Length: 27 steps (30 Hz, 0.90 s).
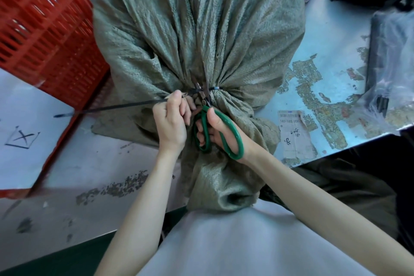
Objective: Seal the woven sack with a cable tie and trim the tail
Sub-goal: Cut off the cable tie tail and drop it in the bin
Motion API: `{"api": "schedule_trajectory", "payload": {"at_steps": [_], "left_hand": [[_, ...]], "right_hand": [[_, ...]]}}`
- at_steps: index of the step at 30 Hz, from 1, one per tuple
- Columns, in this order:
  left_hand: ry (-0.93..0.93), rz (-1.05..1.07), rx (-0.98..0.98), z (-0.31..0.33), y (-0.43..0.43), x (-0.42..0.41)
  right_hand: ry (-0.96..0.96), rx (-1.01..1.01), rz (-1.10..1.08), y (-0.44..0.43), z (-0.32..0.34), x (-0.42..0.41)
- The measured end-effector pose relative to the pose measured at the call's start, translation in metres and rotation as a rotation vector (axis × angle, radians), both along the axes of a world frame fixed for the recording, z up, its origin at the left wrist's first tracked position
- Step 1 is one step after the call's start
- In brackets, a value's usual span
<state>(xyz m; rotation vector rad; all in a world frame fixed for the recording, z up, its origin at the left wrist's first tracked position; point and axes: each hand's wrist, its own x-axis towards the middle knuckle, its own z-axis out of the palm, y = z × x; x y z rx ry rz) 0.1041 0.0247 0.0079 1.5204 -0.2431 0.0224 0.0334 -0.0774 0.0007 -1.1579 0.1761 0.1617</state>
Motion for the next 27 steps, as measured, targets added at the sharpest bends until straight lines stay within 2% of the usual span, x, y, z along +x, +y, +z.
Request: {"api": "schedule_trajectory", "payload": {"at_steps": [12, 18, 27], "left_hand": [[-0.041, 0.002, -0.065, 0.003, -0.001, -0.014], [-0.012, -0.013, -0.069, 0.001, 0.001, -0.010], [-0.002, -0.019, -0.062, 0.002, -0.001, -0.013]], "right_hand": [[-0.183, -0.277, -0.039, -0.001, -0.002, -0.004], [-0.202, -0.253, -0.126, 0.009, 0.001, 0.000], [-0.216, -0.269, -0.042, 0.000, 0.003, -0.010]]}}
